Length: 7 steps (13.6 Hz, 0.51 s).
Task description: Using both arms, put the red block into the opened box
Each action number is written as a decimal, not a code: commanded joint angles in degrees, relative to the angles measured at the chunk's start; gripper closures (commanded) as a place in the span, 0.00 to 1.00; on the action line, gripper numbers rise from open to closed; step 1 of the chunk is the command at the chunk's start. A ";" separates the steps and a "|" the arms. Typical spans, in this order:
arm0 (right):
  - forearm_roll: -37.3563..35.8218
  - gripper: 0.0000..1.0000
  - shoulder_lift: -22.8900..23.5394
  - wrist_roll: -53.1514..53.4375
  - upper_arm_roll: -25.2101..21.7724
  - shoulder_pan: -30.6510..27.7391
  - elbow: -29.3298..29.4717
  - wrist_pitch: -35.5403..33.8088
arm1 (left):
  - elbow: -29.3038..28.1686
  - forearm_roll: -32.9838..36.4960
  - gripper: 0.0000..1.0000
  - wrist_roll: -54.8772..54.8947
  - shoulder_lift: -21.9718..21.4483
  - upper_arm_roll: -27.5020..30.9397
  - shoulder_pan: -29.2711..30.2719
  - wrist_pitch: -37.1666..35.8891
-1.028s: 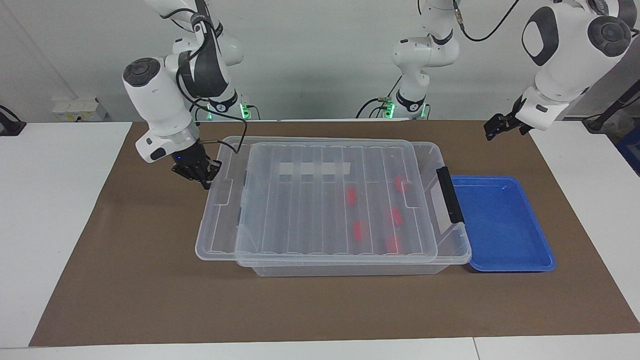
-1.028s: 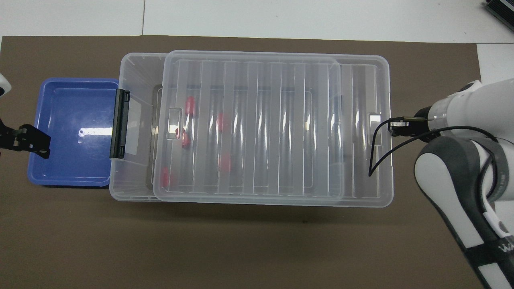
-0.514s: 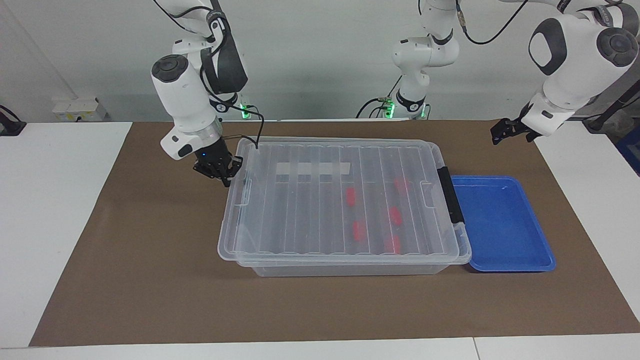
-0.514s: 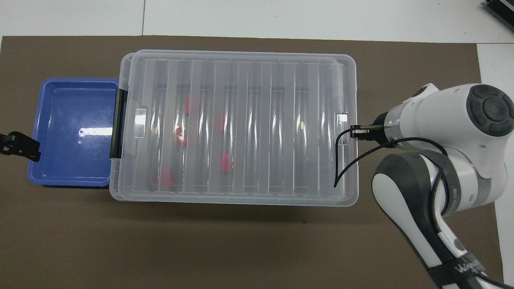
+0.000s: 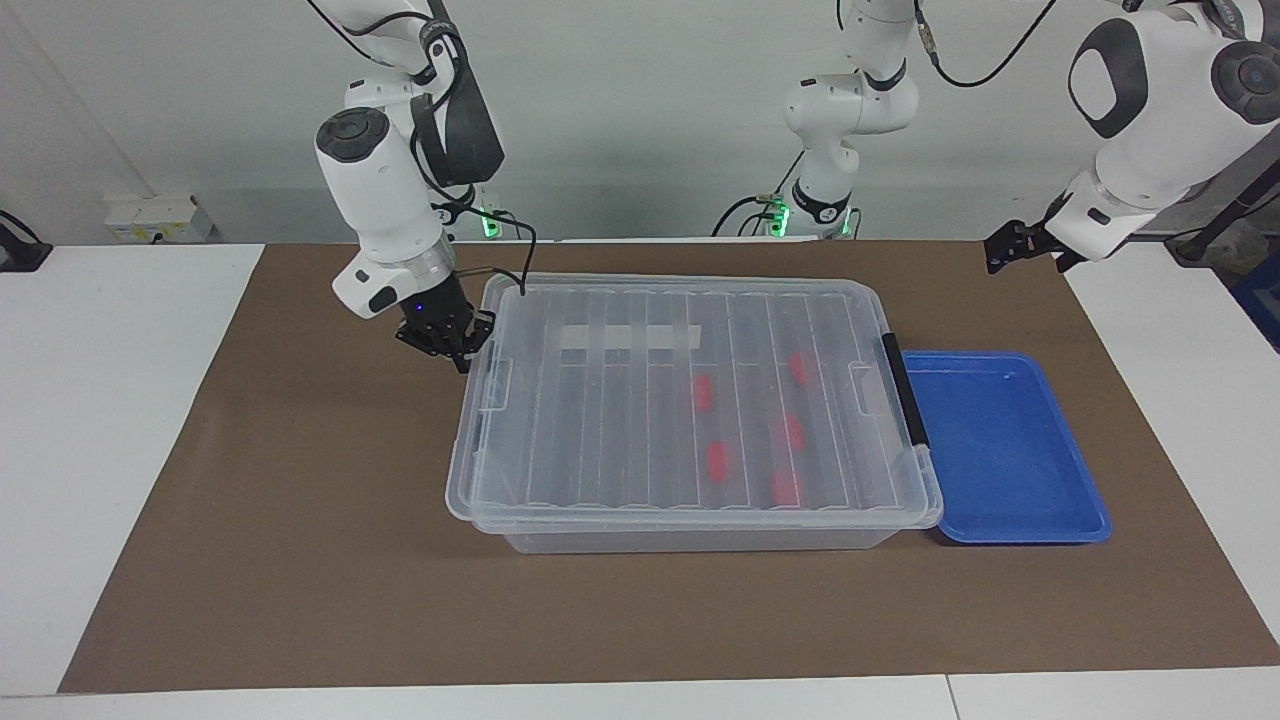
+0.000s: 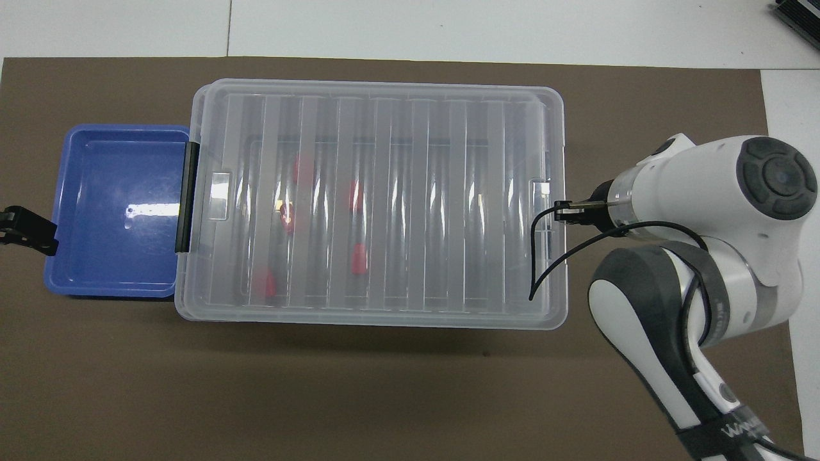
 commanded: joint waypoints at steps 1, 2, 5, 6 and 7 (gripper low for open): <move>1.13 1.00 -0.76 -0.14 0.03 0.00 -0.99 1.41 | 3.35 1.54 0.00 1.49 1.03 0.70 -0.97 -4.13; 1.13 1.00 -0.76 -0.14 0.03 0.00 -0.99 1.41 | 3.35 1.54 0.00 1.49 0.86 0.70 -0.97 -4.75; 1.13 1.00 -0.67 -0.14 0.03 0.08 -0.90 1.50 | 1.60 1.54 0.00 1.14 0.33 0.78 -0.62 -3.97; 1.13 1.00 -0.58 -0.14 0.11 0.26 -0.81 1.50 | 1.51 1.54 0.00 0.96 0.24 0.70 -0.62 -3.61; 1.13 1.00 -0.58 -0.14 0.03 0.26 -0.81 1.50 | 1.50 1.54 0.00 1.05 0.24 0.70 -0.70 -3.79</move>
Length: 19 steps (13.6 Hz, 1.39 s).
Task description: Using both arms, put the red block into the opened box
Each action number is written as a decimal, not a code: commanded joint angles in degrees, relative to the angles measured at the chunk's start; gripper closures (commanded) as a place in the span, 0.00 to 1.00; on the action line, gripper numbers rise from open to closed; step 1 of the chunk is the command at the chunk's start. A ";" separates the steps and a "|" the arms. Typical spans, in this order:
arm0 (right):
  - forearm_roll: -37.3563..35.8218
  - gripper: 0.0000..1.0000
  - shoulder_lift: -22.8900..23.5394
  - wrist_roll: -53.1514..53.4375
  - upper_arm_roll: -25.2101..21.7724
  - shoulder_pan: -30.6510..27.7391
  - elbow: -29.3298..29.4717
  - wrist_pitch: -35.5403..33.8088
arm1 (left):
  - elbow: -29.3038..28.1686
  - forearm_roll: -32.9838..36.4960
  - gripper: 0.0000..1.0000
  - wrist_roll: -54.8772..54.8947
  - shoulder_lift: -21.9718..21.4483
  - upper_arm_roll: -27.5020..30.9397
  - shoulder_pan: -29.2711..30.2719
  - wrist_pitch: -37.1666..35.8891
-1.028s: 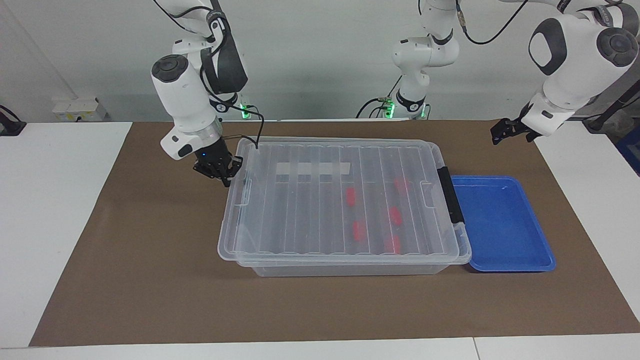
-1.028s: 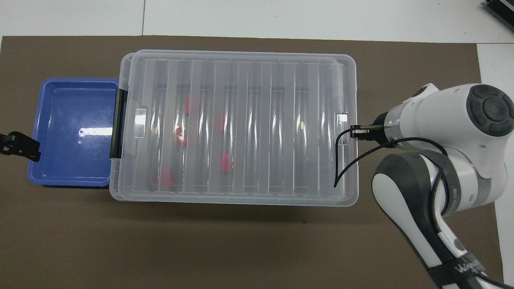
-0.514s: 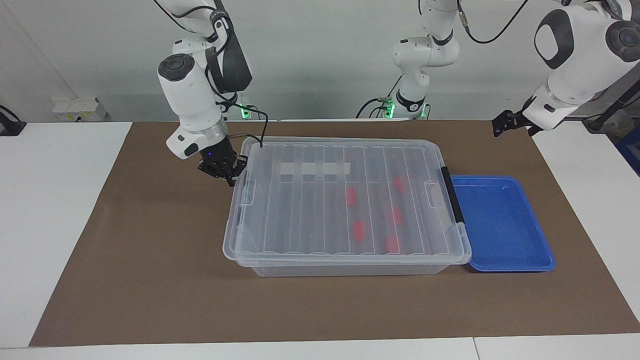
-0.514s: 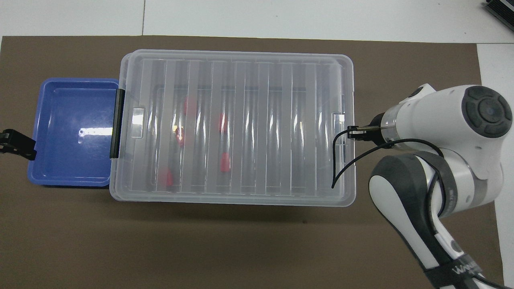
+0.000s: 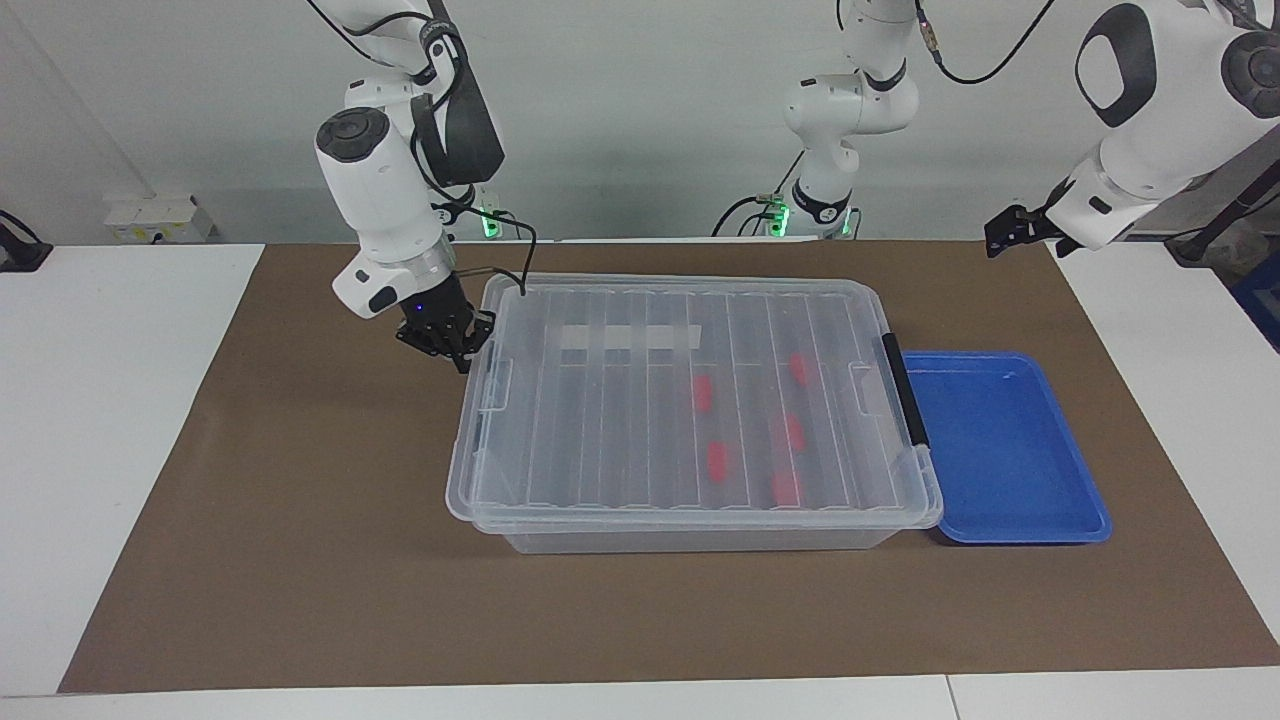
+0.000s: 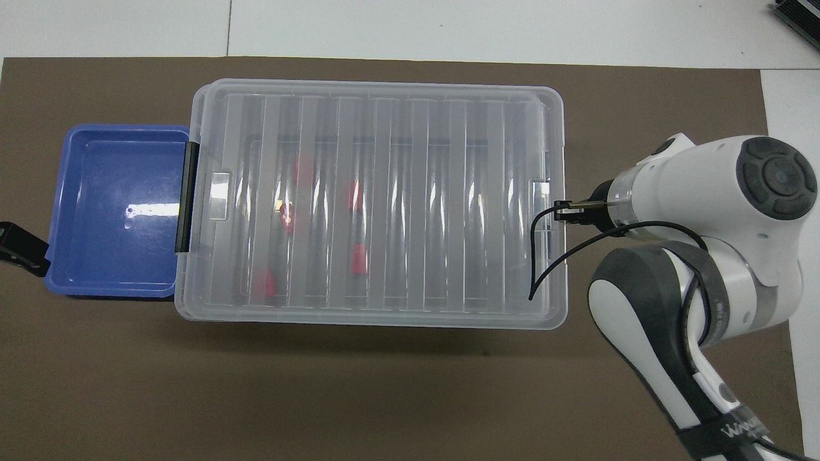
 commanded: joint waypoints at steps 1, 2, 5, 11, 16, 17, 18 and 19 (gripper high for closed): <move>1.13 1.00 -0.58 -0.23 0.11 0.21 -0.72 1.41 | 0.19 1.33 0.00 0.50 0.15 0.58 -0.61 -1.00; 1.13 1.00 -0.58 -0.23 0.11 0.38 -0.72 1.41 | 0.28 1.33 0.00 0.59 0.15 0.58 -0.61 -1.09; 1.13 1.00 -0.58 -0.14 0.11 1.00 -0.72 1.49 | 0.63 1.33 0.00 0.50 0.15 0.49 -0.88 -0.74; 1.05 1.00 -0.85 -0.32 -0.06 0.13 0.59 1.14 | 0.28 1.33 0.00 0.24 -0.73 0.23 -0.96 0.23; -1.76 0.39 -2.96 0.30 -0.85 -5.57 3.92 -5.87 | 0.11 1.33 0.00 0.15 -1.35 0.14 -1.05 0.32; -3.25 0.00 -2.70 0.30 -0.68 -7.33 6.20 -7.89 | 0.11 1.33 0.00 0.15 -1.26 0.14 -1.05 0.32; -5.44 0.00 -2.61 0.30 -0.77 -7.78 8.14 -10.00 | 0.11 1.24 0.00 0.15 -1.17 0.23 -1.05 0.32; -8.07 0.00 -2.60 0.21 -0.77 -8.22 10.16 -12.02 | 0.11 1.24 0.00 0.15 -1.08 0.23 -1.05 0.32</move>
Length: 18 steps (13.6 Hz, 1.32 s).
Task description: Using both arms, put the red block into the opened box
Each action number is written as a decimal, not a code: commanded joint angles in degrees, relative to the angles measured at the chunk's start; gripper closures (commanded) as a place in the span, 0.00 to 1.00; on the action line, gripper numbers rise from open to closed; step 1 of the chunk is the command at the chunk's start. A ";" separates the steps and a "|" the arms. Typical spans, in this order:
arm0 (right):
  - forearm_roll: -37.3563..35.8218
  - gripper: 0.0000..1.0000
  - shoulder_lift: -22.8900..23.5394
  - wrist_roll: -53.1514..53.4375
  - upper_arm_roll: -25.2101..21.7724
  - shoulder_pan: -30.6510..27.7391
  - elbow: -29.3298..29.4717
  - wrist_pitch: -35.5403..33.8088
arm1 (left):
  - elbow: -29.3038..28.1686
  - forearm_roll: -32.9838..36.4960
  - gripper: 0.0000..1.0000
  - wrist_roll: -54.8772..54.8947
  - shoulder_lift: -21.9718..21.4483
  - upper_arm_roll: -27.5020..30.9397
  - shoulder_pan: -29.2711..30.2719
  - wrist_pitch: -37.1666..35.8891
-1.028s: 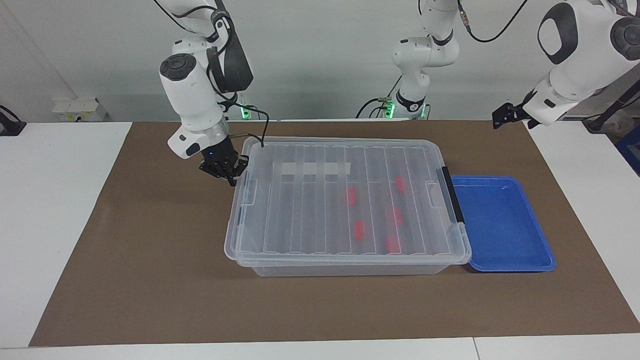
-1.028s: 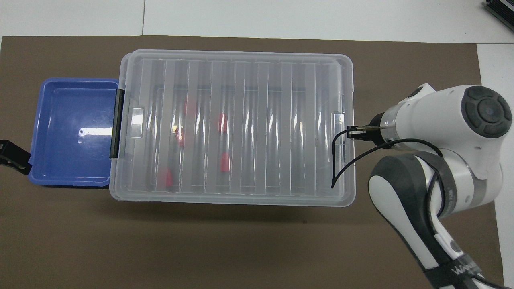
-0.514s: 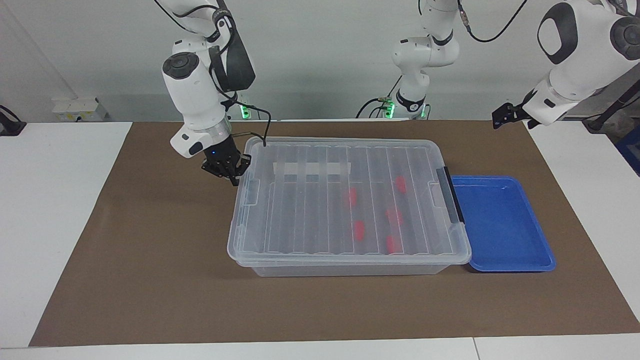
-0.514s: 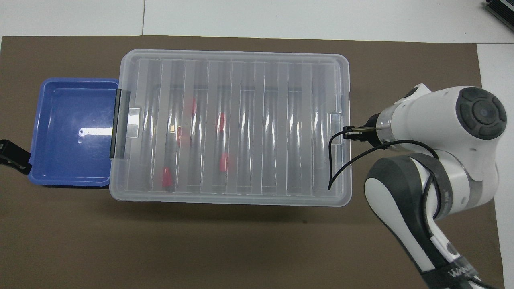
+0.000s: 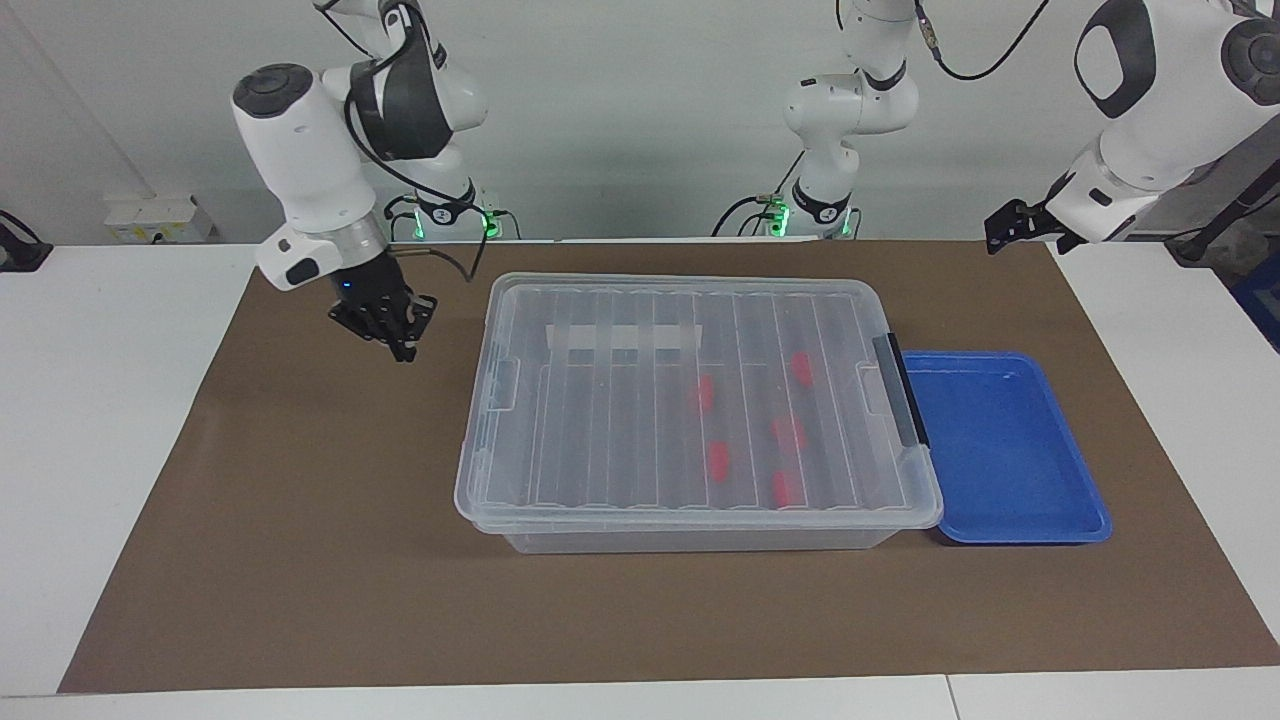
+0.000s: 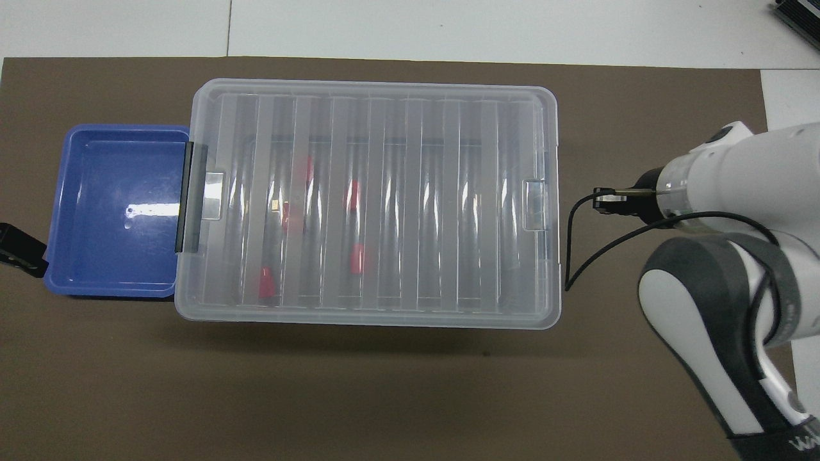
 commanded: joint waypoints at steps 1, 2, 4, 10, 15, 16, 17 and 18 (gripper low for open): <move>-4.93 0.00 0.22 0.37 0.46 -1.96 6.73 -6.75 | -0.11 1.23 0.00 0.15 -0.45 0.53 -0.98 0.23; -4.95 0.00 0.40 0.28 0.63 -3.11 9.03 -9.74 | -0.11 1.23 0.00 0.15 -0.45 0.45 -0.98 0.32; -3.90 0.00 0.66 0.37 0.55 -4.87 12.89 -13.79 | -0.11 1.23 0.00 0.15 -0.45 0.36 -0.98 0.58; -3.45 0.00 2.16 0.55 0.55 -4.52 19.69 -25.23 | -0.20 1.23 0.00 0.32 -0.89 0.09 -0.36 1.90; -3.10 0.00 0.67 -1.38 0.73 -4.44 17.32 -26.47 | -0.20 1.15 0.00 0.24 -1.32 0.09 -0.71 1.73; -3.10 0.00 0.49 -1.56 0.72 -4.44 16.79 -26.47 | -0.20 1.15 0.00 0.15 -1.33 0.09 -0.71 1.81; -3.10 0.00 0.49 -1.74 0.81 -4.44 16.61 -26.55 | -0.20 1.15 0.00 0.24 -1.33 0.09 -0.45 1.73; -3.10 0.00 0.31 -1.74 0.81 -4.35 16.26 -26.64 | -0.20 1.15 0.00 0.24 -1.33 0.18 -0.19 1.73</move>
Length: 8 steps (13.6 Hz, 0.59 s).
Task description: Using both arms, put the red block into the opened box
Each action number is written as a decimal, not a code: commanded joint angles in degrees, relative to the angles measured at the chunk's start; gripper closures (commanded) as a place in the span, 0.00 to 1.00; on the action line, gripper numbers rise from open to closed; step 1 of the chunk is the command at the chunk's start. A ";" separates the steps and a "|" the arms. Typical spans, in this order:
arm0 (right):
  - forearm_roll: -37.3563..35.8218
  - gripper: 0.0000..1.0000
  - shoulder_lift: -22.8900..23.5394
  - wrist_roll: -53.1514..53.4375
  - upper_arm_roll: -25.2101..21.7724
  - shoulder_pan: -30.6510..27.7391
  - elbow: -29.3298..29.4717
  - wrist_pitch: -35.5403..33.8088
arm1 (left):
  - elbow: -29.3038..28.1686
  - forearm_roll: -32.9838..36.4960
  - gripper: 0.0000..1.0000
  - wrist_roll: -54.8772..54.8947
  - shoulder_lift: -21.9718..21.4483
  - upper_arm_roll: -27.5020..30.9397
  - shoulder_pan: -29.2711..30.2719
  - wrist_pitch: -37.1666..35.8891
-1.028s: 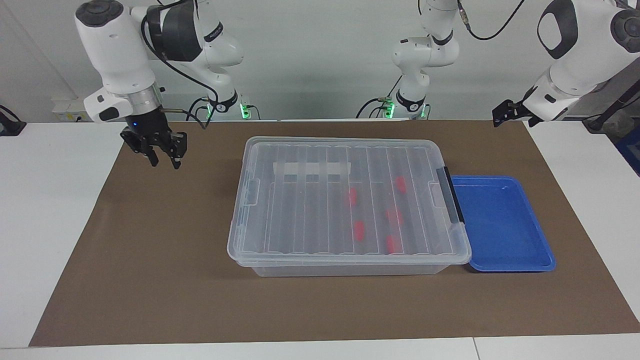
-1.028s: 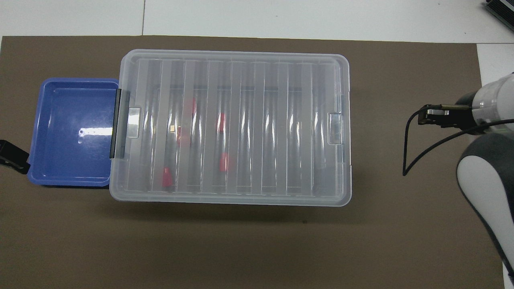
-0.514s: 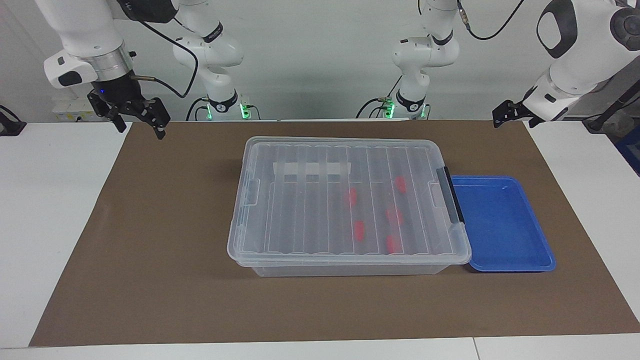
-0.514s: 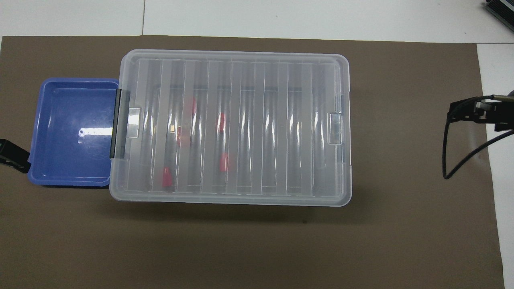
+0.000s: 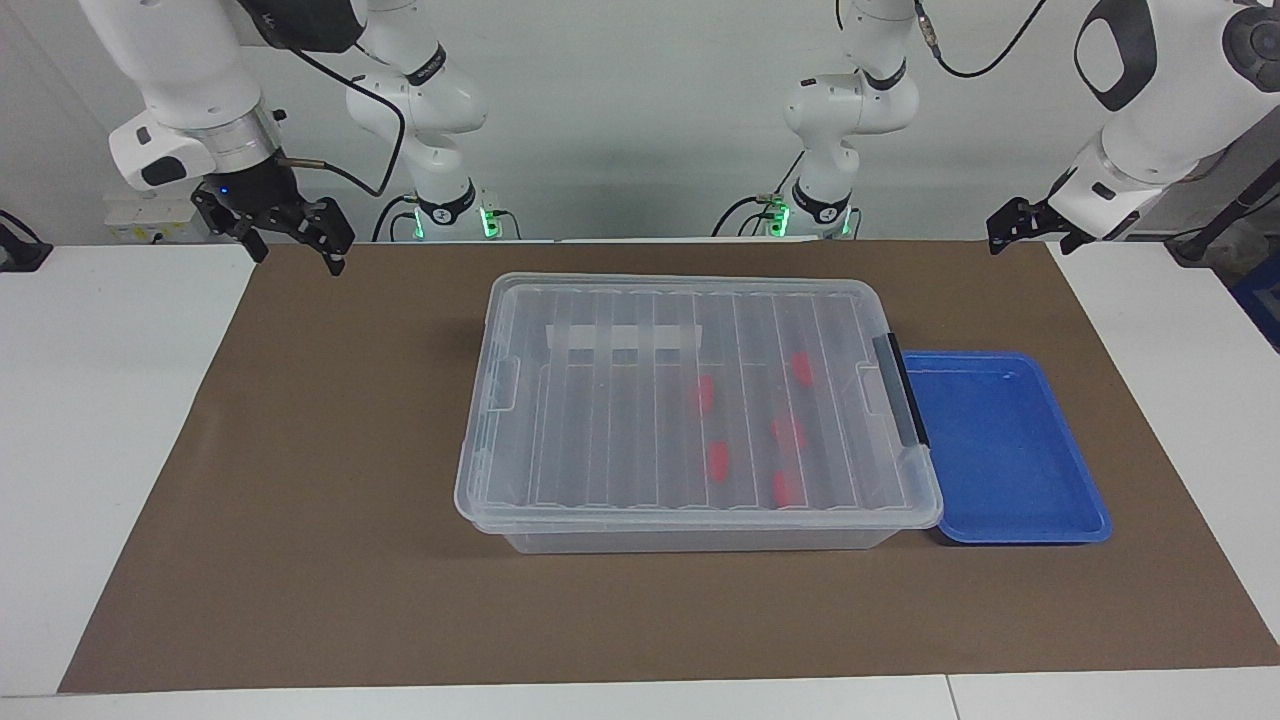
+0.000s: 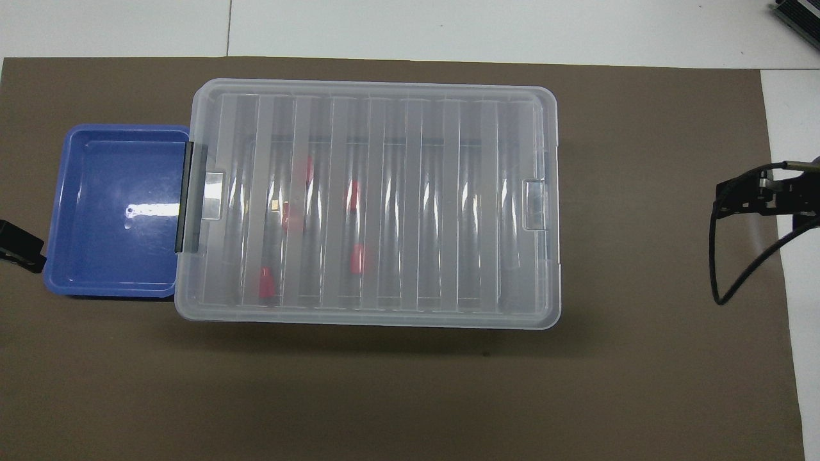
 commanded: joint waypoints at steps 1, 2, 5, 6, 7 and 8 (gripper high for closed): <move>1.19 0.00 -1.48 -1.27 0.30 -0.30 -1.92 -0.22 | -0.31 1.14 0.00 0.33 -0.75 0.26 -0.18 0.52; 1.89 0.00 -1.65 -1.10 0.29 -0.30 -2.18 -0.22 | -0.31 1.14 0.00 0.33 -0.75 0.26 -0.18 0.44; 1.90 0.00 -1.66 -1.10 0.29 -0.30 -2.45 0.13 | -0.31 1.14 0.00 0.24 -0.75 0.26 -0.62 0.52; 1.99 0.00 -1.66 -1.10 0.29 -0.30 -2.45 0.22 | -0.31 1.14 0.00 0.24 -0.75 0.26 -0.62 0.61; 2.16 0.00 -1.66 -1.10 0.29 -0.30 -2.54 0.22 | -0.31 1.14 0.00 0.33 -0.75 0.26 -0.62 0.52; 2.16 0.00 -1.66 -1.18 0.29 -0.39 -2.54 0.22 | -0.31 1.14 0.00 0.24 -0.75 0.26 -0.62 0.52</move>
